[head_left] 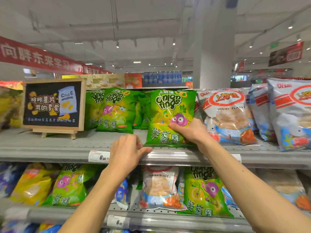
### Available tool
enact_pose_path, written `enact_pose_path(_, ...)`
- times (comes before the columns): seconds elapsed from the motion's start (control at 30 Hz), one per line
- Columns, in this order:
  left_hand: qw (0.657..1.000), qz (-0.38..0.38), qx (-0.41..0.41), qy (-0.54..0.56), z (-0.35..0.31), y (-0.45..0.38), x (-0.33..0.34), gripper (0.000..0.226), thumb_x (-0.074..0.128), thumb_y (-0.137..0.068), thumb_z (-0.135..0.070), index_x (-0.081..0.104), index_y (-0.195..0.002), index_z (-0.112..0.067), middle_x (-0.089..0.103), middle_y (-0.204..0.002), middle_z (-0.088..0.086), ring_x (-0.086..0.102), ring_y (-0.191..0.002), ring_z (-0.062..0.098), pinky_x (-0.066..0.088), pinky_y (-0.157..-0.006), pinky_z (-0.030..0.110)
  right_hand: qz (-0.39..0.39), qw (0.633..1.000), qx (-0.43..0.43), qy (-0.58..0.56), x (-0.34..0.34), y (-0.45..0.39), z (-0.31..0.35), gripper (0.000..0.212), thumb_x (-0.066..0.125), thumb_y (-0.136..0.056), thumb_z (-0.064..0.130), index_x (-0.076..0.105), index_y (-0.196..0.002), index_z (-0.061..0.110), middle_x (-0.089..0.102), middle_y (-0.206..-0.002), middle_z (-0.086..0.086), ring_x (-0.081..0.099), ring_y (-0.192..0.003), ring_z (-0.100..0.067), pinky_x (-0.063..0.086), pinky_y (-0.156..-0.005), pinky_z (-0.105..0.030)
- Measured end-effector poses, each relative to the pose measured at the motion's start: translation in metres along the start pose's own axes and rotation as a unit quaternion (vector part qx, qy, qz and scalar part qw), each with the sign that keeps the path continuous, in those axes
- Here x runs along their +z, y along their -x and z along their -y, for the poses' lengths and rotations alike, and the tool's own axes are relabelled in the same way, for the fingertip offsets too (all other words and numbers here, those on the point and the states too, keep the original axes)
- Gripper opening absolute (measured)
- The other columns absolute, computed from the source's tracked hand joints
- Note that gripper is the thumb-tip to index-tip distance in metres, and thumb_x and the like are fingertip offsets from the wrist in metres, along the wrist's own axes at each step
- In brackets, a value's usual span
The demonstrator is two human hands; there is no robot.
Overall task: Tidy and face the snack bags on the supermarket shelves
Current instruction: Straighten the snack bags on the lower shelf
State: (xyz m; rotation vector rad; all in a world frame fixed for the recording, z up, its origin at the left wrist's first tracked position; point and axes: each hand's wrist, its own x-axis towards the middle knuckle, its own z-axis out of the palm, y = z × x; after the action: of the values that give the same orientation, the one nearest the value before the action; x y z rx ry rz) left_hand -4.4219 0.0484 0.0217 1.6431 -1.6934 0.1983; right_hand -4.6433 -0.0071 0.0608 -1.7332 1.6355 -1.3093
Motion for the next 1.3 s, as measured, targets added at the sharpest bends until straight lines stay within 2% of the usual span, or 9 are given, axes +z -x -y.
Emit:
enact_pose_path(0.13, 0.999, -0.046, 0.024, 0.011, -0.012, 0.009, 0.008, 0.039, 0.072, -0.076, -0.063, 0.067, -0.083, -0.025, 0.066, -0.089, -0.003, 0.056, -0.095, 0.023, 0.038, -0.074, 0.035, 0.006, 0.999, -0.015, 0.047, -0.005, 0.008, -0.003, 0.074, 0.076, -0.069, 0.073, 0.067, -0.119, 0.018, 0.071, -0.120, -0.006, 0.064, -0.113, -0.028, 0.053, -0.097, -0.043)
enact_pose_path(0.3, 0.985, -0.158, 0.043, 0.059, -0.030, 0.037, 0.025, 0.037, 0.074, -0.083, -0.046, 0.069, -0.105, -0.017, 0.061, -0.107, 0.004, 0.048, -0.110, 0.026, 0.039, -0.095, 0.038, -0.138, 0.980, -0.081, 0.123, -0.013, 0.040, -0.012, 0.078, 0.069, -0.080, 0.069, 0.055, -0.136, 0.017, 0.065, -0.131, -0.006, 0.059, -0.122, -0.029, 0.047, -0.096, -0.042)
enact_pose_path(0.47, 0.956, -0.236, 0.038, 0.172, -0.041, 0.083, 0.045, 0.020, 0.075, -0.086, -0.028, 0.069, -0.101, -0.017, 0.063, -0.100, -0.001, 0.052, -0.102, 0.020, 0.041, -0.090, 0.031, -0.258, 0.958, -0.124, -0.009, -0.018, 0.094, -0.049, 0.044, 0.072, -0.088, 0.044, 0.063, -0.125, 0.021, 0.069, -0.117, -0.001, 0.065, -0.109, -0.023, 0.050, -0.099, -0.046)
enact_pose_path(0.63, 0.950, -0.186, -0.034, 0.247, -0.034, 0.127, 0.083, 0.015, 0.077, -0.085, -0.027, 0.070, -0.097, -0.019, 0.065, -0.095, -0.008, 0.060, -0.093, 0.016, 0.045, -0.085, 0.031, -0.300, 0.941, -0.067, -0.139, -0.014, 0.144, -0.110, 0.022, 0.075, -0.091, 0.021, 0.067, -0.110, 0.017, 0.073, -0.099, -0.004, 0.071, -0.093, -0.018, 0.057, -0.090, -0.039)
enact_pose_path(0.77, 0.943, -0.116, -0.124, 0.286, -0.021, 0.155, 0.116, 0.019, 0.080, -0.081, -0.023, 0.071, -0.097, -0.017, 0.067, -0.094, -0.007, 0.062, -0.090, 0.012, 0.050, -0.086, 0.042, -0.266, 0.955, 0.027, -0.132, -0.005, 0.170, -0.161, 0.019, 0.075, -0.089, 0.014, 0.067, -0.105, 0.015, 0.073, -0.092, -0.004, 0.070, -0.083, -0.009, 0.054, -0.078, -0.016)
enact_pose_path(0.9, 0.938, -0.068, -0.174, 0.292, -0.010, 0.178, 0.136, 0.020, 0.081, -0.080, -0.023, 0.070, -0.096, -0.018, 0.069, -0.094, -0.006, 0.067, -0.088, 0.011, 0.053, -0.086, 0.046, -0.224, 0.964, 0.114, -0.092, 0.003, 0.195, -0.203, 0.020, 0.076, -0.089, 0.016, 0.069, -0.107, 0.012, 0.072, -0.088, 0.001, 0.070, -0.086, -0.018, 0.051, -0.080, -0.030)
enact_pose_path(1.07, 0.938, -0.026, -0.193, 0.287, 0.007, 0.198, 0.150, 0.018, 0.079, -0.083, -0.026, 0.068, -0.097, -0.024, 0.070, -0.092, -0.007, 0.066, -0.088, 0.008, 0.056, -0.084, 0.042, -0.198, 0.968, 0.148, -0.050, 0.012, 0.213, -0.229, 0.022, 0.078, -0.087, 0.016, 0.070, -0.106, 0.009, 0.071, -0.083, 0.006, 0.066, -0.082, -0.004, 0.046, -0.079, -0.030)
enact_pose_path(1.17, 0.938, -0.021, -0.197, 0.285, 0.015, 0.200, 0.154, 0.017, 0.078, -0.084, -0.026, 0.069, -0.099, -0.023, 0.071, -0.093, -0.007, 0.067, -0.089, 0.009, 0.056, -0.084, 0.040, -0.185, 0.970, 0.154, -0.035, 0.016, 0.213, -0.235, 0.026, 0.079, -0.087, 0.022, 0.070, -0.109, 0.012, 0.070, -0.084, 0.011, 0.068, -0.084, -0.009, 0.052, -0.086, -0.037)
enact_pose_path(1.3, 0.935, -0.032, -0.204, 0.288, 0.024, 0.195, 0.155, 0.020, 0.078, -0.084, -0.025, 0.068, -0.100, -0.022, 0.070, -0.096, -0.005, 0.066, -0.090, 0.008, 0.054, -0.084, 0.032, -0.185, 0.973, 0.141, -0.013, 0.020, 0.203, -0.235, 0.031, 0.079, -0.087, 0.023, 0.069, -0.114, 0.013, 0.073, -0.092, 0.001, 0.070, -0.093, -0.023, 0.053, -0.094, -0.046)
